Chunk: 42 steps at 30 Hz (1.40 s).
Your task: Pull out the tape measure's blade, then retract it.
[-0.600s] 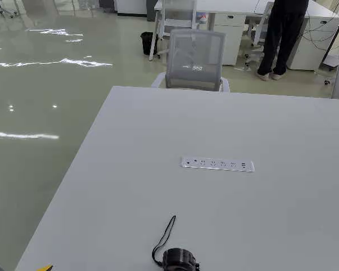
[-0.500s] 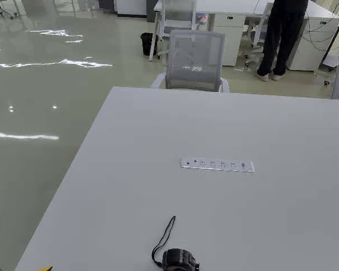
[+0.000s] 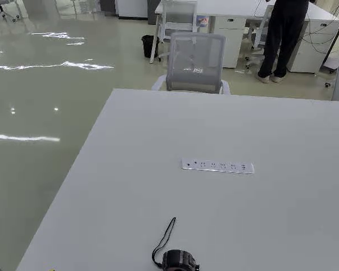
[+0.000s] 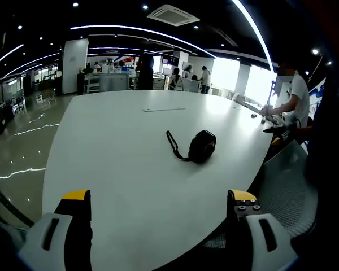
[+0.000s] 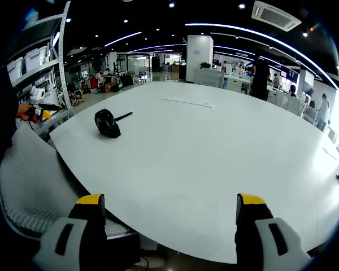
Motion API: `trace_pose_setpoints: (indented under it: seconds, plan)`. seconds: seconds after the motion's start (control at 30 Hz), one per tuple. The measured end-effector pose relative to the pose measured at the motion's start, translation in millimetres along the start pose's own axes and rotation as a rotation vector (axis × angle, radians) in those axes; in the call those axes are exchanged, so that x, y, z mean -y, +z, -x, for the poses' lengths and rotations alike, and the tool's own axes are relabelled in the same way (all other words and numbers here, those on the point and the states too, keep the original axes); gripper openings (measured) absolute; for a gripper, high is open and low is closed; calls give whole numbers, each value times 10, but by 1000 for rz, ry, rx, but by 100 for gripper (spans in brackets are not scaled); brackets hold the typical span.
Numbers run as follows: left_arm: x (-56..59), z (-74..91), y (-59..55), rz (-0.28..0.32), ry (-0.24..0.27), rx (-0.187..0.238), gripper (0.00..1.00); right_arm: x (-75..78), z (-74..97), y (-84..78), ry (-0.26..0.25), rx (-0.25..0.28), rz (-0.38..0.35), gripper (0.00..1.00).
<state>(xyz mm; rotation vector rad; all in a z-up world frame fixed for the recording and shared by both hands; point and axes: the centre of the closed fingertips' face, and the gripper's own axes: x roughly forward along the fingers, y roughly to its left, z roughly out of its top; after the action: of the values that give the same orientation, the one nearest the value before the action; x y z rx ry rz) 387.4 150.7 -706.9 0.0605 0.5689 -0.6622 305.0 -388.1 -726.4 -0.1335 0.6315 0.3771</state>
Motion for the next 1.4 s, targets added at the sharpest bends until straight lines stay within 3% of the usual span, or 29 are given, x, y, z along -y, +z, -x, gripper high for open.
trace_pose_setpoints:
  seconds: [0.27,1.17,1.27,1.4]
  plan:
    - [6,-17,-34,11,-2,-5,99,-12,-4,-45,0,-8,-6,98]
    - [70,-57,25,0,-24,-8,99,-78,-16,-41,19,-17,12,95]
    - [116,-89,49,-10,-45,-13,99,-102,-25,52,38,16,71,90]
    - [155,-158,105,-33,-62,-22,99,-88,-72,103,46,17,76,90]
